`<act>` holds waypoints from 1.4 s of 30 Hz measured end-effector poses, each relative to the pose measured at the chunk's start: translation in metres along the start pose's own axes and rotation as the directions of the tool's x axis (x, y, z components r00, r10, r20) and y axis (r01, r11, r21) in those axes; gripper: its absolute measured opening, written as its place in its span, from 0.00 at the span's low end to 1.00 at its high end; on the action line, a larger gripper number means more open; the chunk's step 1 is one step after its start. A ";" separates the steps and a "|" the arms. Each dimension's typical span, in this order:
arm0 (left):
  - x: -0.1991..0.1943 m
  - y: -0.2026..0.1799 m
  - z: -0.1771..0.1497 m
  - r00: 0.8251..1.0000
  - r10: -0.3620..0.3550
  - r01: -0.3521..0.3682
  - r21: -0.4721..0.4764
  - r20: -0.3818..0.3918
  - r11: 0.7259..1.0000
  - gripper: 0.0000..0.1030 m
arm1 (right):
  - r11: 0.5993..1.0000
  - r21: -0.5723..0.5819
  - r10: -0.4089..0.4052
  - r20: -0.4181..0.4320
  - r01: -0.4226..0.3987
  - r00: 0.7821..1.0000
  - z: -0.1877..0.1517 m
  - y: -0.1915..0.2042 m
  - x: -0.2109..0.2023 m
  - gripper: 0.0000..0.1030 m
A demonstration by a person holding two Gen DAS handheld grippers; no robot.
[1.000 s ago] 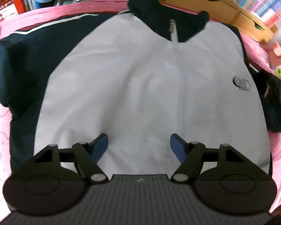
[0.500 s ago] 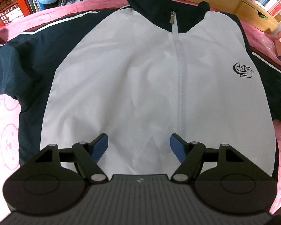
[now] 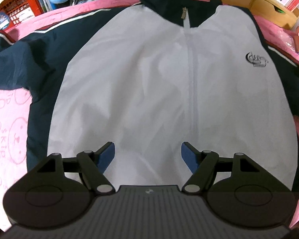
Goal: Fold clothes
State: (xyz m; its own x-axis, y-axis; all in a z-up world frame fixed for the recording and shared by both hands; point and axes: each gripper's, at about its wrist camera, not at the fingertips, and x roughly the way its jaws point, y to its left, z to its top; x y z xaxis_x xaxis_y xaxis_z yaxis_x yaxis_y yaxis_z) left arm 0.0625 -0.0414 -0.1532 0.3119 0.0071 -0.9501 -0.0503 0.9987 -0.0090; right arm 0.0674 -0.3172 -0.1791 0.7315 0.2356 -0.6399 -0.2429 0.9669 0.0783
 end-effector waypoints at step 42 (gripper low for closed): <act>0.000 0.060 -0.057 0.997 0.025 -0.023 0.033 -0.069 0.999 0.85 | 0.984 -0.175 -0.060 -0.544 -0.043 0.837 -0.091 0.175 -0.025 0.71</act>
State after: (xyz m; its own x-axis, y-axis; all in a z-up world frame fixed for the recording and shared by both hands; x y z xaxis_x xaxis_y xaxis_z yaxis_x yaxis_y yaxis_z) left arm 0.0054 0.0154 -0.1710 0.2445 0.0285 -0.9692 -0.0265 0.9994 0.0227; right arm -0.0511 -0.1623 -0.2190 0.2808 0.0854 -0.9560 -0.3820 0.9237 -0.0297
